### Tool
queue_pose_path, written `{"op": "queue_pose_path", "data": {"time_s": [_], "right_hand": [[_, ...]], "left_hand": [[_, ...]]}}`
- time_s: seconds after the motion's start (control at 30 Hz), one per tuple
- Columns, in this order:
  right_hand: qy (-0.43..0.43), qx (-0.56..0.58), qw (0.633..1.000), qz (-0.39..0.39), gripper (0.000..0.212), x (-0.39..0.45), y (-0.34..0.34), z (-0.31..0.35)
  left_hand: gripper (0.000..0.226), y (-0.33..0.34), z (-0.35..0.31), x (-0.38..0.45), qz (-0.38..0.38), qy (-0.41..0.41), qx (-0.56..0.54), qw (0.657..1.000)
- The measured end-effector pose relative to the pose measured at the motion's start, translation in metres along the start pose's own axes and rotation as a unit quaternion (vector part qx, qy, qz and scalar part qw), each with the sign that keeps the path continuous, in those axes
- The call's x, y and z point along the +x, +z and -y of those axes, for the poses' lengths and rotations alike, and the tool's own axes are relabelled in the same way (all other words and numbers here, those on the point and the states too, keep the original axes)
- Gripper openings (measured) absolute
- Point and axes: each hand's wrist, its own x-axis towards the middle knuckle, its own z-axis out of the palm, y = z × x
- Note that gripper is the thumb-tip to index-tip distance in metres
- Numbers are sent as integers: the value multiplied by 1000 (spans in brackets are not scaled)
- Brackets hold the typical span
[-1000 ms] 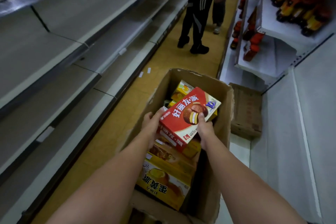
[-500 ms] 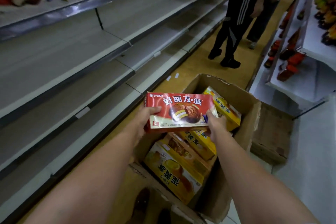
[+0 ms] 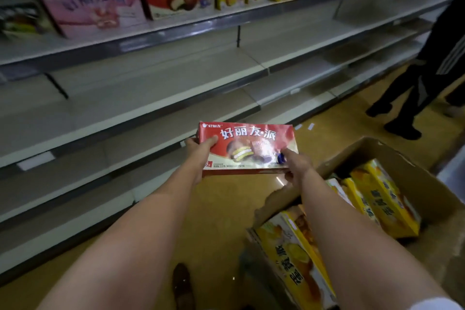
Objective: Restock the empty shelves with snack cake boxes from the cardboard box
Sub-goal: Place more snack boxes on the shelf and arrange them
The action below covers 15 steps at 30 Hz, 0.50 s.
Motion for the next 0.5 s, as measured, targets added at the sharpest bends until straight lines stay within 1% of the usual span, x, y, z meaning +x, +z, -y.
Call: {"op": "queue_pose_path", "data": {"time_s": [0.03,0.1,0.17,0.23,0.3,0.37,0.5], "right_hand": [[-2,4,1000,16,16,-2,15,4],[-18,0,999,28,14,-5,43,14],[-39,-19,999,29,14,-7,68,28],[-55,-37,997,29,25,-11,95,45],[-80,-49,996,8,34,-14,122,64],[-101,-46,994,-5,31,-16,140,79],[-125,-72,989,-33,29,-23,174,106]], "left_hand": [[47,-14,-5,3,-1,3,0,1000],[54,-39,-14,13,2,6,10,1000],[52,-59,-28,19,10,15,28,999],[52,-81,-44,28,23,19,49,998],[58,-101,-63,36,38,29,85,995],[59,-115,-79,44,32,62,126,990],[80,-136,-109,63,11,133,161,978]]}}
